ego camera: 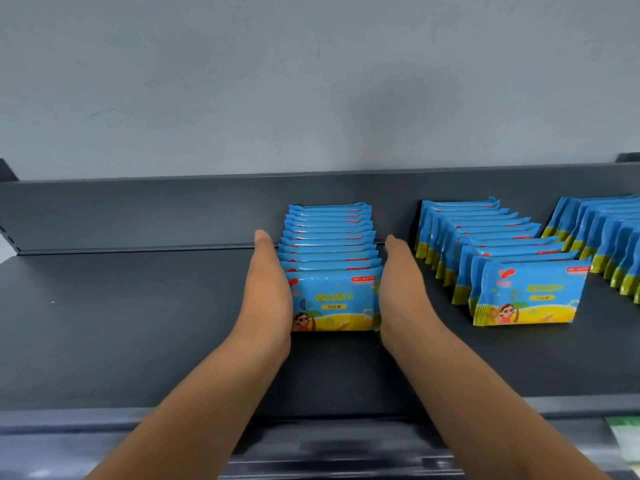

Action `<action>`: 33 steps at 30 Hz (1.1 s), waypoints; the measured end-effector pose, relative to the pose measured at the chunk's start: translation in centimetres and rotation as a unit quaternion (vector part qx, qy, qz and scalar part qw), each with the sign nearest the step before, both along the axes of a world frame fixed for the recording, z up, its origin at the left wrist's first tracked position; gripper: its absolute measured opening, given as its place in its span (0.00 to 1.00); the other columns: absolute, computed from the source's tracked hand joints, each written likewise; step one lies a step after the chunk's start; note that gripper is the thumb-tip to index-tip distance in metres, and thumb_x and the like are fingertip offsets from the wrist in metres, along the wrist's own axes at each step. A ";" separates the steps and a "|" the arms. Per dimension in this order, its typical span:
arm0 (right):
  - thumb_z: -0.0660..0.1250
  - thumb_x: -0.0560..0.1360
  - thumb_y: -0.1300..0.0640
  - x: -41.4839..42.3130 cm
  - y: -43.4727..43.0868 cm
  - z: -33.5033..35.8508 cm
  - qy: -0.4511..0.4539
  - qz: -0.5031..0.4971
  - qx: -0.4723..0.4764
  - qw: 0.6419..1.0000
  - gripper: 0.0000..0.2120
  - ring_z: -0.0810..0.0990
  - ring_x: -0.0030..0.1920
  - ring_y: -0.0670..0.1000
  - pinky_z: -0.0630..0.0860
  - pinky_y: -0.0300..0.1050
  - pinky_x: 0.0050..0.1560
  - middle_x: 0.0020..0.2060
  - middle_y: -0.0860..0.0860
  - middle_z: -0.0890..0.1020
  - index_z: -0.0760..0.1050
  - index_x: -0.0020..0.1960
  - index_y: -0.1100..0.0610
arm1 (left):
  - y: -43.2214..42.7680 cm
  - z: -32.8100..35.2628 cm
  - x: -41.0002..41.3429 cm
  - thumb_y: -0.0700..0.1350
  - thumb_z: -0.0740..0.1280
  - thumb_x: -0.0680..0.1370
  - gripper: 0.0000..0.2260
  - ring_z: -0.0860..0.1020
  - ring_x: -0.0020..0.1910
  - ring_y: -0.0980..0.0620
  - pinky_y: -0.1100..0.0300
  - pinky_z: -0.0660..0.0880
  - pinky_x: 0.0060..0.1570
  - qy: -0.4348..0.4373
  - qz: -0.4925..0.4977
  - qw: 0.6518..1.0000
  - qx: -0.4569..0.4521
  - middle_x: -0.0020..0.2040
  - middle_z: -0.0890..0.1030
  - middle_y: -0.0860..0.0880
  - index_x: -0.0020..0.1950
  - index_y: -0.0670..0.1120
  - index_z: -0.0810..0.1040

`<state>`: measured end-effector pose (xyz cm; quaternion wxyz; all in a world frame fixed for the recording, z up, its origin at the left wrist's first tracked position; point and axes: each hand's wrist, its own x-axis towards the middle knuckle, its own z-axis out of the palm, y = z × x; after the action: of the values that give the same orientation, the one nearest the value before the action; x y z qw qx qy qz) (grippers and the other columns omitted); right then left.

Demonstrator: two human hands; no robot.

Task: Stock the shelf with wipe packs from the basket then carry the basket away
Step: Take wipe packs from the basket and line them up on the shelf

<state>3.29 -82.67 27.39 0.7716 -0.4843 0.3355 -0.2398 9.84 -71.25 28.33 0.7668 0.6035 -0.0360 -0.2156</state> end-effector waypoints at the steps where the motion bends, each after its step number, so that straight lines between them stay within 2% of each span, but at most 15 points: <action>1: 0.55 0.85 0.42 0.2 0.0 -0.3 0.003 0.002 -0.010 1.000 0.19 0.88 0.37 0.48 0.80 0.39 0.32 0.39 0.48 0.88 0.82 0.49 0.48 | -0.4 -0.3 0.2 0.60 0.51 0.87 0.23 0.85 0.32 0.58 0.67 0.77 0.26 -0.007 -0.001 1.000 0.005 0.37 0.87 0.53 0.47 0.53 0.81; 3: 0.54 0.85 0.43 0.7 0.1 -0.6 0.013 0.001 -0.039 0.999 0.20 0.88 0.40 0.48 0.81 0.39 0.34 0.43 0.49 0.89 0.83 0.51 0.48 | -0.6 -0.1 0.4 0.60 0.51 0.87 0.23 0.86 0.35 0.57 0.66 0.78 0.28 -0.016 0.006 1.000 0.014 0.39 0.88 0.53 0.49 0.53 0.83; 6: 0.53 0.84 0.43 1.2 0.0 -0.9 0.018 0.006 -0.074 0.997 0.21 0.88 0.47 0.50 0.84 0.48 0.50 0.48 0.49 0.88 0.84 0.56 0.48 | -0.9 -0.3 0.7 0.60 0.51 0.87 0.23 0.87 0.37 0.56 0.61 0.79 0.36 -0.021 -0.002 0.999 0.024 0.40 0.88 0.54 0.51 0.53 0.83; 9: 0.52 0.84 0.44 1.4 -0.3 -1.3 0.008 0.016 -0.081 0.997 0.22 0.88 0.49 0.51 0.83 0.53 0.57 0.49 0.49 0.88 0.84 0.58 0.49 | -0.9 -0.5 0.6 0.60 0.50 0.87 0.24 0.87 0.40 0.56 0.58 0.78 0.41 -0.035 -0.007 0.999 0.028 0.42 0.88 0.53 0.53 0.53 0.84; 12: 0.53 0.84 0.44 1.2 -0.3 -1.4 0.001 0.010 -0.081 0.997 0.21 0.88 0.49 0.51 0.83 0.51 0.55 0.48 0.49 0.88 0.83 0.57 0.49 | -0.8 -0.5 0.5 0.60 0.50 0.87 0.24 0.87 0.43 0.55 0.56 0.79 0.45 -0.031 0.007 0.999 0.024 0.45 0.89 0.52 0.54 0.52 0.83; 15: 0.54 0.84 0.45 0.6 -0.3 -1.2 0.011 -0.028 -0.113 0.993 0.18 0.87 0.49 0.51 0.82 0.38 0.43 0.48 0.51 0.87 0.81 0.57 0.50 | -0.7 -1.2 1.2 0.62 0.51 0.85 0.23 0.87 0.48 0.52 0.51 0.81 0.55 -0.044 0.046 0.998 0.029 0.50 0.88 0.51 0.56 0.53 0.82; 18: 0.54 0.83 0.43 -0.3 -0.3 -1.2 0.035 -0.093 -0.224 0.970 0.22 0.75 0.69 0.46 0.72 0.45 0.69 0.70 0.43 0.76 0.67 0.76 0.45 | -0.3 -1.5 1.2 0.64 0.53 0.82 0.18 0.83 0.57 0.47 0.46 0.78 0.62 -0.111 0.092 0.987 0.069 0.53 0.84 0.50 0.48 0.58 0.79; 19: 0.54 0.84 0.43 -0.6 -0.2 -1.0 0.057 -0.099 -0.291 0.950 0.25 0.68 0.74 0.45 0.66 0.46 0.74 0.75 0.42 0.69 0.61 0.80 0.46 | -0.1 -1.7 1.1 0.63 0.54 0.81 0.17 0.79 0.65 0.43 0.44 0.74 0.68 -0.183 0.110 0.971 0.108 0.56 0.82 0.48 0.47 0.58 0.78; 20: 0.53 0.84 0.43 -1.0 0.0 -0.6 0.085 -0.094 -0.371 0.920 0.27 0.63 0.77 0.44 0.61 0.44 0.76 0.78 0.43 0.65 0.58 0.82 0.47 | 0.1 -1.7 0.9 0.62 0.54 0.82 0.16 0.70 0.74 0.41 0.46 0.64 0.77 -0.272 0.124 0.940 0.165 0.64 0.79 0.47 0.53 0.59 0.79; 22: 0.48 0.84 0.42 -1.7 0.3 0.1 0.157 -0.072 -0.557 0.813 0.28 0.57 0.80 0.47 0.56 0.46 0.79 0.80 0.47 0.62 0.58 0.82 0.51 | 0.7 -1.2 0.4 0.59 0.54 0.83 0.24 0.52 0.83 0.45 0.56 0.45 0.80 -0.433 0.132 0.839 0.301 0.80 0.66 0.47 0.74 0.50 0.72; 24: 0.44 0.83 0.42 -2.3 0.1 0.7 0.218 -0.074 -0.675 0.701 0.31 0.56 0.81 0.53 0.56 0.54 0.80 0.80 0.52 0.63 0.61 0.80 0.54 | 1.0 0.0 -0.3 0.58 0.55 0.83 0.28 0.47 0.84 0.42 0.48 0.48 0.81 -0.562 0.152 0.709 0.397 0.83 0.60 0.44 0.79 0.44 0.67; 26: 0.43 0.82 0.43 -3.1 -0.7 1.1 0.250 -0.085 -0.714 0.649 0.32 0.57 0.81 0.56 0.55 0.57 0.80 0.79 0.55 0.65 0.63 0.80 0.57 | 0.4 1.0 -1.3 0.59 0.54 0.83 0.29 0.49 0.83 0.38 0.39 0.51 0.80 -0.641 0.141 0.594 0.464 0.82 0.61 0.43 0.79 0.44 0.67; 27: 0.43 0.82 0.43 -3.6 -1.3 1.2 0.263 -0.086 -0.723 0.633 0.32 0.57 0.81 0.57 0.55 0.58 0.80 0.79 0.56 0.65 0.63 0.79 0.57 | -0.2 1.4 -1.8 0.60 0.53 0.83 0.29 0.49 0.83 0.38 0.38 0.51 0.79 -0.658 0.127 0.561 0.485 0.82 0.62 0.43 0.80 0.44 0.67; 29: 0.45 0.83 0.43 -4.7 -2.7 1.4 0.276 -0.093 -0.734 0.613 0.31 0.57 0.81 0.58 0.54 0.58 0.80 0.79 0.57 0.65 0.65 0.79 0.58 | -1.6 1.7 -2.7 0.61 0.51 0.84 0.30 0.51 0.83 0.38 0.38 0.52 0.79 -0.669 0.103 0.547 0.493 0.81 0.64 0.42 0.79 0.45 0.68; 33: 0.45 0.83 0.43 -7.9 -6.2 2.1 0.279 -0.109 -0.725 0.620 0.31 0.56 0.82 0.57 0.53 0.57 0.80 0.79 0.56 0.65 0.65 0.79 0.57 | -5.1 1.4 -4.9 0.58 0.55 0.84 0.27 0.54 0.83 0.41 0.41 0.52 0.80 -0.683 0.081 0.578 0.440 0.80 0.66 0.43 0.78 0.44 0.70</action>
<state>-4.59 -88.90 29.45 0.0080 -0.8901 0.3020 -0.3413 4.94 -76.39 29.76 0.1701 0.8364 -0.4003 0.3337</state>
